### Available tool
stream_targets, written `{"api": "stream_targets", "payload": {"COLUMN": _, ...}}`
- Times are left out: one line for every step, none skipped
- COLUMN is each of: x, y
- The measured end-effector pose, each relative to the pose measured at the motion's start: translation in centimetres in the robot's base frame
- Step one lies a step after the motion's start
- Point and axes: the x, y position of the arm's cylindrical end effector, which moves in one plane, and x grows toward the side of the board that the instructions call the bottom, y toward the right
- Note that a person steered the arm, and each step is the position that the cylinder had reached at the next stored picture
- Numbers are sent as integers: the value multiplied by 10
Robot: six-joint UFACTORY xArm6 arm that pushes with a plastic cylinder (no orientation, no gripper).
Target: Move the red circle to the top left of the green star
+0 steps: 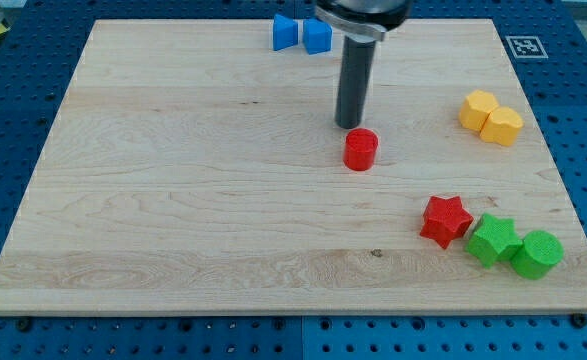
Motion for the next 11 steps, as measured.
{"api": "stream_targets", "payload": {"x": 18, "y": -29}}
{"api": "stream_targets", "payload": {"x": 36, "y": -29}}
{"api": "stream_targets", "payload": {"x": 40, "y": -27}}
{"api": "stream_targets", "payload": {"x": 45, "y": 4}}
{"api": "stream_targets", "payload": {"x": 47, "y": 49}}
{"api": "stream_targets", "payload": {"x": 47, "y": 92}}
{"api": "stream_targets", "payload": {"x": 47, "y": 115}}
{"api": "stream_targets", "payload": {"x": 47, "y": 138}}
{"api": "stream_targets", "payload": {"x": 49, "y": 151}}
{"api": "stream_targets", "payload": {"x": 49, "y": 149}}
{"api": "stream_targets", "payload": {"x": 50, "y": 149}}
